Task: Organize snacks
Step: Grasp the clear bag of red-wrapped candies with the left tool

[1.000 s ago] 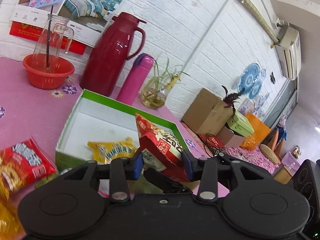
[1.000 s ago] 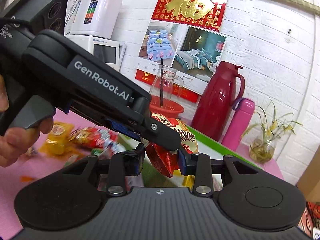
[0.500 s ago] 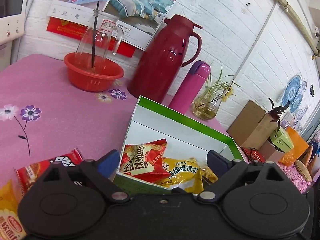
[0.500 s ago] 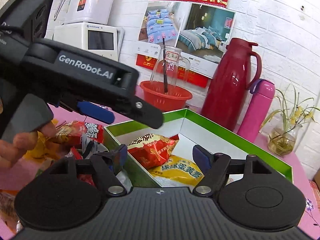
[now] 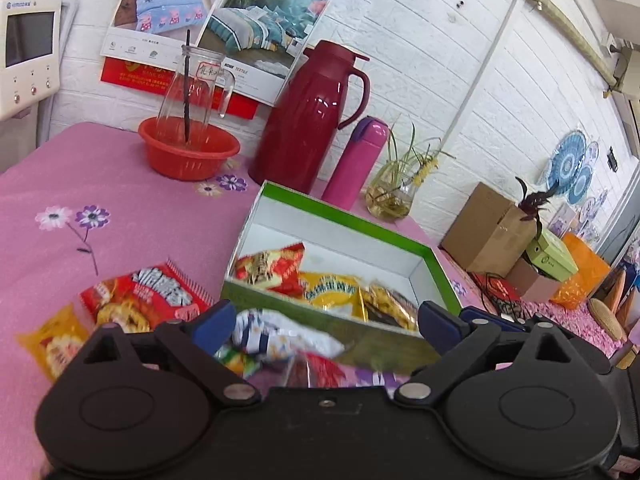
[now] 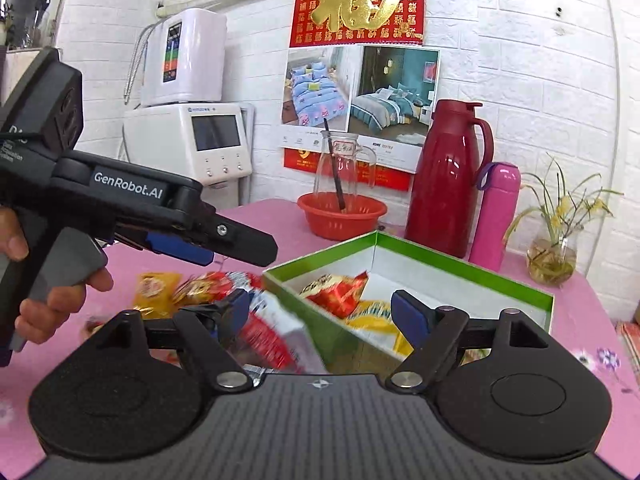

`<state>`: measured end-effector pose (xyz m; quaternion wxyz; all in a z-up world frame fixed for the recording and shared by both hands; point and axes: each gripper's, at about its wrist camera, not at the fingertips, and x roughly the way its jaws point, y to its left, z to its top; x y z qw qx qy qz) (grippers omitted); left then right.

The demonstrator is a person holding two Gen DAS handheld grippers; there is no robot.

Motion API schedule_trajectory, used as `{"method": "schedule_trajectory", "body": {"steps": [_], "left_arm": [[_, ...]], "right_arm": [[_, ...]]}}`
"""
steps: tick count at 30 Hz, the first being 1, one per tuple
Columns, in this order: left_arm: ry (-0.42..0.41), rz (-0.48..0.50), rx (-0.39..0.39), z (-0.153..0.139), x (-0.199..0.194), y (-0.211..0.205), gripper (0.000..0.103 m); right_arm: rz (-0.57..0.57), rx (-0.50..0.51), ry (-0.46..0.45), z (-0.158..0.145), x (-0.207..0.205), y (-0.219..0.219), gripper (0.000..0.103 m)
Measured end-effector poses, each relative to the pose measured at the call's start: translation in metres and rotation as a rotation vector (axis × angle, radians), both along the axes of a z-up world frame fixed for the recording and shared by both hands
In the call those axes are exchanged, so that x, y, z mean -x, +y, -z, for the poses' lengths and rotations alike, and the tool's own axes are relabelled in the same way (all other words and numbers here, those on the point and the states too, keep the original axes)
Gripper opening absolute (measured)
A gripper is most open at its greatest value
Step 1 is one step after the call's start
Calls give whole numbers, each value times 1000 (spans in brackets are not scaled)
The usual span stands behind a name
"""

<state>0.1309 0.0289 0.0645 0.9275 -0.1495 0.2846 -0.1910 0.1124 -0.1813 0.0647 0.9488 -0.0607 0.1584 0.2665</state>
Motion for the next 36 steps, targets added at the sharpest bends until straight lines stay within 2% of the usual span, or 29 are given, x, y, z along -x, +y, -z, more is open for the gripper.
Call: {"method": "schedule_trajectory", "body": {"steps": [5, 10, 14, 18, 19, 21, 25, 29, 32, 36], "left_arm": [[16, 28, -34, 16, 18, -7, 103], [47, 31, -57, 32, 14, -8, 103], [72, 34, -68, 39, 5, -3, 87], [99, 62, -67, 43, -5, 0, 60], [102, 69, -67, 44, -7, 0, 56], [113, 94, -70, 46, -12, 0, 39], [132, 111, -74, 52, -20, -1, 38], [151, 130, -71, 56, -30, -2, 27], [175, 154, -46, 62, -35, -3, 26], [168, 148, -48, 61, -31, -5, 26]], "right_arm": [[-32, -37, 69, 10, 24, -9, 103], [-65, -57, 166, 26, 19, -1, 103], [-93, -86, 249, 38, 8, 11, 103], [-120, -126, 319, 46, -8, 22, 103], [-123, -132, 334, 48, -12, 25, 103], [-133, -144, 361, 51, -19, 28, 103], [-135, -167, 406, 58, -33, 33, 103], [-134, -197, 443, 64, -44, 34, 103], [-142, -220, 464, 67, -48, 34, 103], [-157, -232, 475, 66, -44, 33, 87]]}}
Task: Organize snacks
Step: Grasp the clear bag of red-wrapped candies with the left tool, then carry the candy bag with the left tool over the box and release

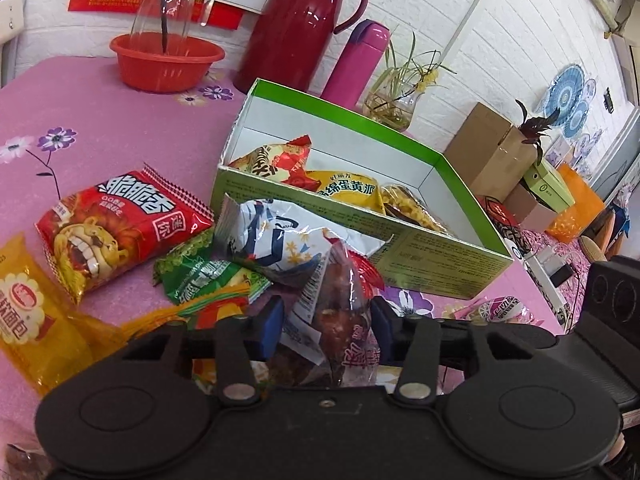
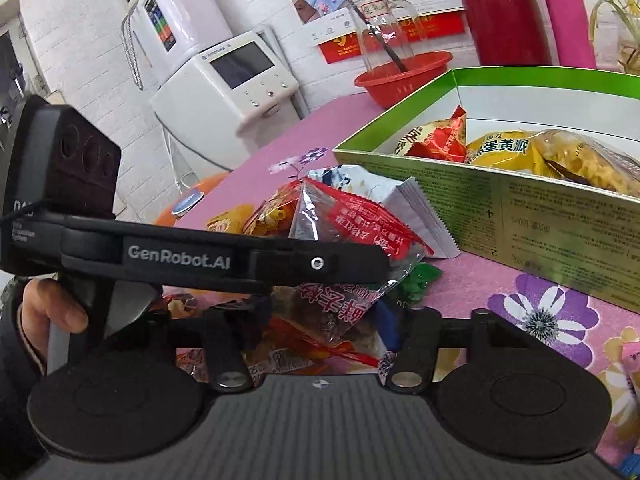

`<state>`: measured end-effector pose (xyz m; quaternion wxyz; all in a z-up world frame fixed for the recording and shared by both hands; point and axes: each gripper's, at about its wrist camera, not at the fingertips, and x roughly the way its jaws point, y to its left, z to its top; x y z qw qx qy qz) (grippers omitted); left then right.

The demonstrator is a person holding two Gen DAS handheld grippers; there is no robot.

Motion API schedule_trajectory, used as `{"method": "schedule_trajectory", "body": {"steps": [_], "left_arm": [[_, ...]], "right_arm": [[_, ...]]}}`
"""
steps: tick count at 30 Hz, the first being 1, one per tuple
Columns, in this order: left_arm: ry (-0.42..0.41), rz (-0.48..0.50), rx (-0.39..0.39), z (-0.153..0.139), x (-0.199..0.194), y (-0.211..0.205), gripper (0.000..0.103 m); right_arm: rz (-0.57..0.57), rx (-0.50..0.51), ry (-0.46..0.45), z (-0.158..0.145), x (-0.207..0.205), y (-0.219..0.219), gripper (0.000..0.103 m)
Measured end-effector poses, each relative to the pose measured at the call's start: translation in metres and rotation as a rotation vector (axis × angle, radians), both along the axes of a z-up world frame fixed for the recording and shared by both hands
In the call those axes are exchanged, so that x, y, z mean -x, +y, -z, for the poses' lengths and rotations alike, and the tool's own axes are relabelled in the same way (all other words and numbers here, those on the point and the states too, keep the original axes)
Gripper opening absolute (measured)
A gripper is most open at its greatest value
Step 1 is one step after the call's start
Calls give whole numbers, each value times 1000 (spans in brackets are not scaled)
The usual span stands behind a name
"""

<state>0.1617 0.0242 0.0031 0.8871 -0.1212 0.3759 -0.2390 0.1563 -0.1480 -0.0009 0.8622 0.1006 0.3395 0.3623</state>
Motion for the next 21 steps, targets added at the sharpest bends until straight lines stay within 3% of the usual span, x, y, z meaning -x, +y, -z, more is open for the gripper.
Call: {"method": "schedule_trajectory", "body": {"steps": [7, 13, 21], "left_arm": [[-38, 17, 13, -15, 16, -8, 25], [-132, 52, 35, -44, 31, -25, 25], [-209, 123, 80, -67, 10, -66, 26]], "right_arm": [[15, 20, -67, -12, 19, -8, 81], [44, 35, -190, -36, 39, -24, 81], [144, 52, -303, -58, 35, -58, 81]]}}
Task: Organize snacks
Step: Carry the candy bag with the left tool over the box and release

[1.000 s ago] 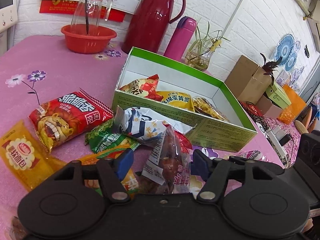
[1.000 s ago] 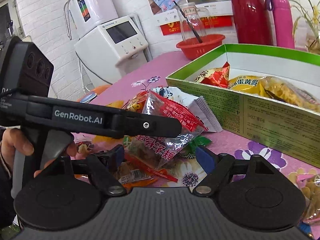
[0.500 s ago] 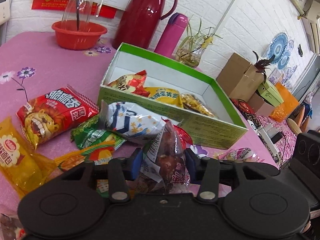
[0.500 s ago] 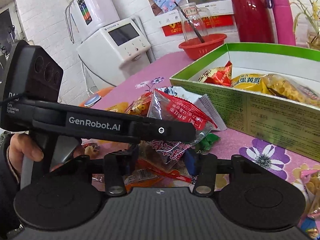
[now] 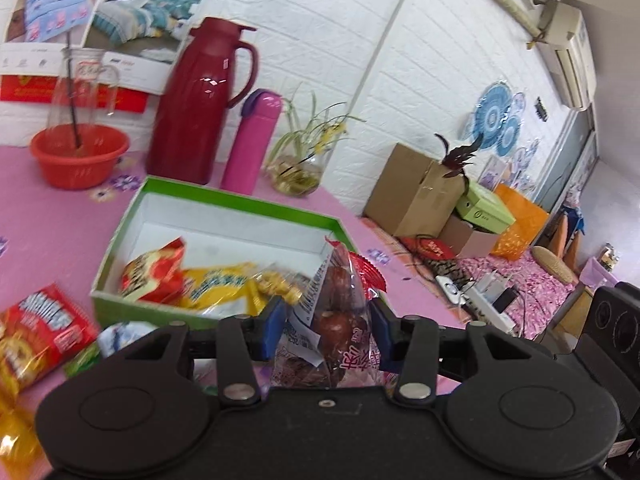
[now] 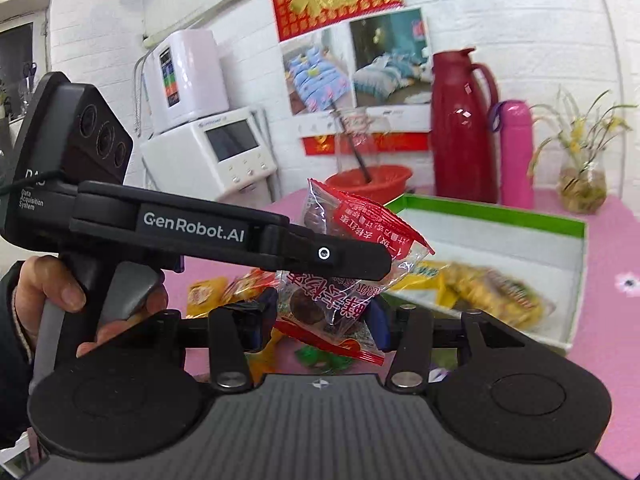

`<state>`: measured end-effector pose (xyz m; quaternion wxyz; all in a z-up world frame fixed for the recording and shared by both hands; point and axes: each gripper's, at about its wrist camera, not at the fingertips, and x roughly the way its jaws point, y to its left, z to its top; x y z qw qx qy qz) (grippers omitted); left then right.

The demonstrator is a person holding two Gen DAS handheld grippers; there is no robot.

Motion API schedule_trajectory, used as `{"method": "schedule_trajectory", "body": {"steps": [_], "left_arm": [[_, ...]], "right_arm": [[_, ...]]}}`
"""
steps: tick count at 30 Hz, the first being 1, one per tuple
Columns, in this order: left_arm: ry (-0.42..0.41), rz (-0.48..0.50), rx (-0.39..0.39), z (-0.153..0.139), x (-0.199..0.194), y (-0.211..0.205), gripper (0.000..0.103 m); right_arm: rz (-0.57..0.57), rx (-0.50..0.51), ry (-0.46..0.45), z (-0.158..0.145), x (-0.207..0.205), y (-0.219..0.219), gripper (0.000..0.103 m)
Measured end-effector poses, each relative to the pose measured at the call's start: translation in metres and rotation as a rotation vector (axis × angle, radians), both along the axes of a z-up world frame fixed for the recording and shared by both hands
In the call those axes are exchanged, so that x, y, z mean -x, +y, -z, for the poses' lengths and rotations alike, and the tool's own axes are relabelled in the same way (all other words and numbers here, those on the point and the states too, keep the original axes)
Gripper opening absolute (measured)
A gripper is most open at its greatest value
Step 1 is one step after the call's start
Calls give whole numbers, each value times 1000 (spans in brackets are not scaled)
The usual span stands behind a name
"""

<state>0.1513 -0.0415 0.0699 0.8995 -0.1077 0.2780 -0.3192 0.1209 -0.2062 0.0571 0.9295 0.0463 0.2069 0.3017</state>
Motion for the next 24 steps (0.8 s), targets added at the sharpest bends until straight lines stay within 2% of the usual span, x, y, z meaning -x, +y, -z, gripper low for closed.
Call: {"method": "schedule_trajectory", "body": {"steps": [9, 16, 17, 18, 19, 20, 22, 24], "left_arm": [[-30, 53, 28, -1, -43, -47, 25], [-15, 44, 4, 15, -73, -68, 25], [-18, 36, -7, 18, -76, -69, 29], [-24, 20, -21, 20, -78, -70, 55], [-24, 0, -36, 23, -79, -69, 73], [-30, -29, -45, 25, -79, -67, 103], [-65, -77, -53, 29, -73, -60, 103], [-62, -77, -70, 31, -73, -56, 103]], "right_arm": [[111, 59, -62, -5, -29, -34, 80], [149, 101, -56, 11, -54, -48, 81], [160, 115, -58, 16, -57, -48, 82], [178, 132, -58, 20, -61, -48, 83], [199, 151, -58, 25, -65, -49, 88], [219, 172, -52, 28, -68, -49, 103], [253, 174, -60, 33, -67, -55, 103], [254, 151, -53, 35, -64, -61, 103]]}}
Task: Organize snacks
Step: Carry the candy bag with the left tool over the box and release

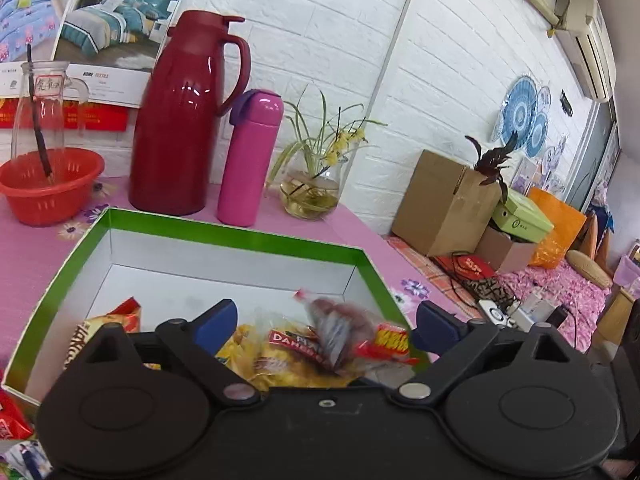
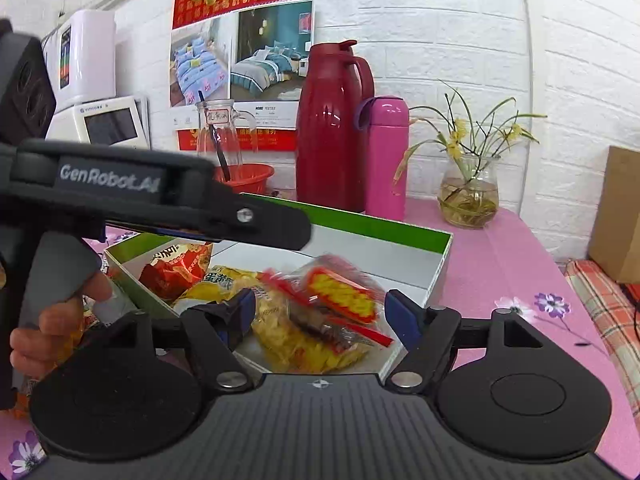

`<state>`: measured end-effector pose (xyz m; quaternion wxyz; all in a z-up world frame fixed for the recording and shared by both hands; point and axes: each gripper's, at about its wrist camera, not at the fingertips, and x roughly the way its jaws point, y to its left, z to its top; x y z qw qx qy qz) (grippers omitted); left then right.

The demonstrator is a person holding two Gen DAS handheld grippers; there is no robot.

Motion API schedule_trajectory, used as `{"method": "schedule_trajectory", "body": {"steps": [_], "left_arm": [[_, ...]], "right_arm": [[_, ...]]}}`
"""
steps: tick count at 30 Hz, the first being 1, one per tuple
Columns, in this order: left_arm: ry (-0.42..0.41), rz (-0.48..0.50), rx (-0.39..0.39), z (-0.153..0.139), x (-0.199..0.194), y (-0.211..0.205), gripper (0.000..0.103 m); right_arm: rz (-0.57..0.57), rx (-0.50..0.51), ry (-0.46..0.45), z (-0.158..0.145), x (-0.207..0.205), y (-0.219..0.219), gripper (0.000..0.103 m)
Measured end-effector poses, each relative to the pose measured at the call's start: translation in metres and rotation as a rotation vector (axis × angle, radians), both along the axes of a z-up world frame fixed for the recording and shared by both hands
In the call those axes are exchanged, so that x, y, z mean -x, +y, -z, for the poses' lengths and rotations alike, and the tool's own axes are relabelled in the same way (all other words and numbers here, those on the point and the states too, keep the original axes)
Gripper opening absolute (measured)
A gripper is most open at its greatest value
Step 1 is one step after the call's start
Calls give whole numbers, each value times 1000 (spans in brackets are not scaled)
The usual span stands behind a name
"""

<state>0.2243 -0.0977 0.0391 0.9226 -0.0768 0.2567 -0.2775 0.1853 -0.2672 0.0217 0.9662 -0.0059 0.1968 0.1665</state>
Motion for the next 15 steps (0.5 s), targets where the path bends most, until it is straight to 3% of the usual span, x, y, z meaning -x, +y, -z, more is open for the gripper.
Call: {"method": "schedule_trajectory", "body": {"steps": [7, 15], "left_arm": [[41, -24, 28, -1, 5, 8, 103], [52, 7, 24, -13, 39, 10, 103]], "right_arm": [[1, 1, -8, -4, 13, -3, 103], [-19, 21, -56, -20, 47, -6, 103]]}}
